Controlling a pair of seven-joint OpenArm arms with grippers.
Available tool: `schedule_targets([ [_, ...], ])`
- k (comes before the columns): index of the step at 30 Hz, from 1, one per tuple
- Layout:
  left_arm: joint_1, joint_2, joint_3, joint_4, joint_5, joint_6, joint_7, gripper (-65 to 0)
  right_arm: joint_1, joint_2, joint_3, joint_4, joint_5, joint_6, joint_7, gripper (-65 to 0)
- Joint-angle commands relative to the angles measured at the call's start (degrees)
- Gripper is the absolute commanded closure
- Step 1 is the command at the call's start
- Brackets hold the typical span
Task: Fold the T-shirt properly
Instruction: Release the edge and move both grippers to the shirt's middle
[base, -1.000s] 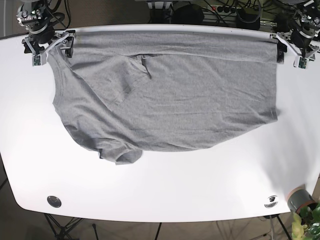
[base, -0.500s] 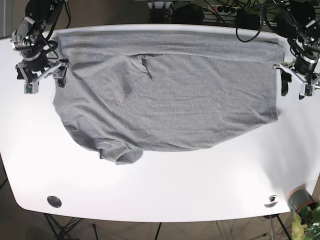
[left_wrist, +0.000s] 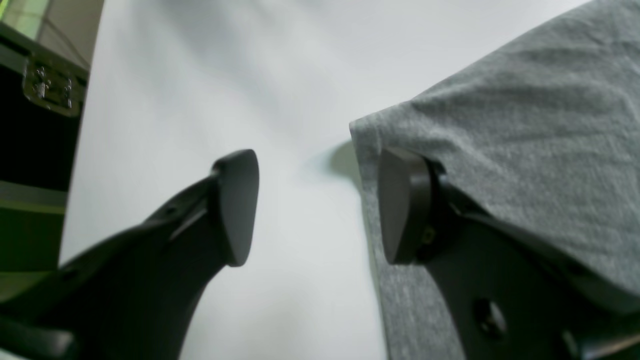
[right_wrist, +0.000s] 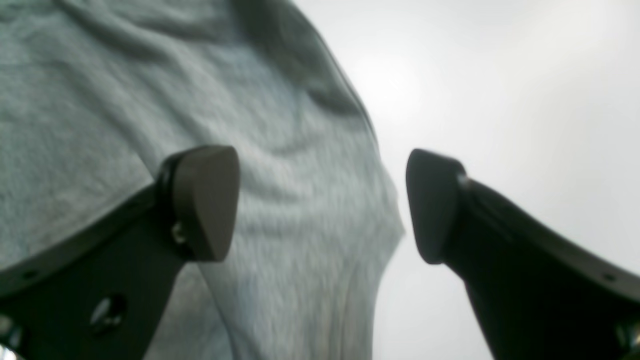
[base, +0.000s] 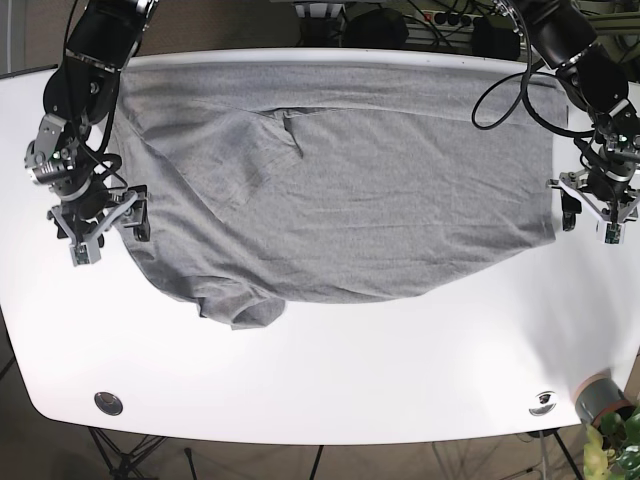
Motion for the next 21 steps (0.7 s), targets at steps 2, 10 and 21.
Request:
schedule_targets([
  [2,-2.89,-1.13,-0.24,-1.81,-0.64,0.32,-1.26,-34.9,6.03,2.58,-3.56,-4.42,0.68,0.18,1.36,-48.2],
  [10,-4.56,-1.22,-0.15,-3.48,-0.64,0.32,-1.26,-34.7,16.67,5.04,-14.38,-18.66,-1.34,0.18,6.81,-48.2],
  [21,-4.04,-1.13,-0.24,-3.56,-0.64,0.32,-1.17,-34.6,28.36,2.93,-21.06,-39.23,-16.11,0.18,18.77,-48.2],
])
